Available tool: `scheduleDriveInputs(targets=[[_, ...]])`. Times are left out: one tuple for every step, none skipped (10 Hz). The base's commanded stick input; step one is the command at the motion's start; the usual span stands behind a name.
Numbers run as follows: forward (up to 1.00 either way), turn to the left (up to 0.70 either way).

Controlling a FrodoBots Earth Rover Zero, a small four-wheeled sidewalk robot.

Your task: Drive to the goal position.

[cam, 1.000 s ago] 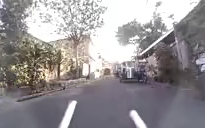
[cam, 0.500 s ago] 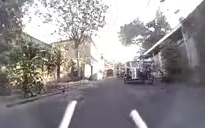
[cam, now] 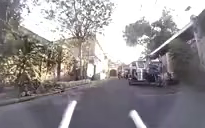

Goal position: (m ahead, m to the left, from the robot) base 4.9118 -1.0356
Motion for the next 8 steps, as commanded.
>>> scheduleDriveInputs(targets=[[0.85, 0.00], [0.85, 0.00], [0.85, 0.00], [0.85, -0.08], [0.85, -0.33], [0.85, -0.34], [0.85, -0.34], [0.85, -0.34]])
